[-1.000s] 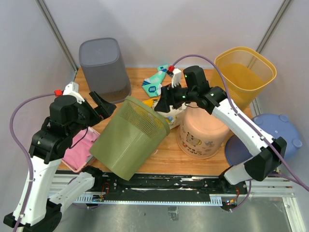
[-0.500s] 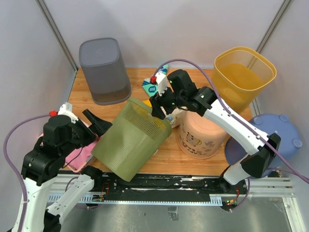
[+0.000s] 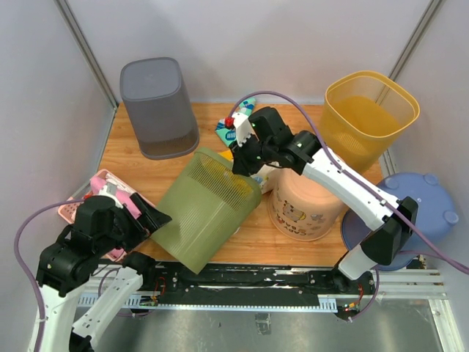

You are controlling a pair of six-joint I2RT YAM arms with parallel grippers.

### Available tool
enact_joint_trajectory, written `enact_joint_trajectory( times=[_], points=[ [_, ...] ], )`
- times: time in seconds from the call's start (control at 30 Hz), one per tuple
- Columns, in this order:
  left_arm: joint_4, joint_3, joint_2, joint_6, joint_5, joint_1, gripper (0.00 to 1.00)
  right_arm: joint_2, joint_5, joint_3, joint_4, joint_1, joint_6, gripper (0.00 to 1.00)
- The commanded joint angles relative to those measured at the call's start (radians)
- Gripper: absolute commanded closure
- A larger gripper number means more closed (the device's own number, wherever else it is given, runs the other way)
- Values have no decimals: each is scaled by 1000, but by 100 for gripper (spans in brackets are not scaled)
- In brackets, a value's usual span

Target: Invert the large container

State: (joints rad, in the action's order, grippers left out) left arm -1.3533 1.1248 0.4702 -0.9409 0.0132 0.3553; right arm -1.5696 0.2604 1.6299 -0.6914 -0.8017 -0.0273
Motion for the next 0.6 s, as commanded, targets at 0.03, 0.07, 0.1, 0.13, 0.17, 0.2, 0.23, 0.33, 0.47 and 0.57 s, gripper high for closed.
enact_joint_trajectory(
  times=[0.03, 0.07, 0.1, 0.13, 0.17, 0.2, 0.23, 0.33, 0.47, 0.57],
  points=[
    [-12, -30, -4, 9, 104, -2, 4, 1, -29, -34, 31, 80, -66, 88],
    [-13, -30, -3, 17, 118, -1, 3, 2, -11, -45, 41, 96, -79, 89],
    [-13, -35, 0, 24, 141, -1, 3, 3, 4, -53, 51, 108, -90, 89],
    [-12, -39, 4, 34, 155, -1, 3, 2, 15, -59, 58, 118, -99, 89],
    [-12, -43, 5, 36, 165, -2, 3, 3, 20, -64, 64, 125, -105, 90],
    [-13, -44, 5, 32, 170, -2, 3, 2, 20, -69, 69, 129, -108, 90],
    [-12, -44, 2, 28, 173, -2, 3, -1, 22, -71, 71, 132, -110, 90],
    [-12, -55, -10, 15, 178, -2, 3, -10, 30, -70, 74, 142, -117, 91],
    [8, -99, -36, -33, 151, -2, 1, -11, 43, -70, 84, 145, -121, 91],
    [97, -183, -84, -79, 175, -2, 1, -14, 49, -70, 87, 145, -122, 91]
  ],
)
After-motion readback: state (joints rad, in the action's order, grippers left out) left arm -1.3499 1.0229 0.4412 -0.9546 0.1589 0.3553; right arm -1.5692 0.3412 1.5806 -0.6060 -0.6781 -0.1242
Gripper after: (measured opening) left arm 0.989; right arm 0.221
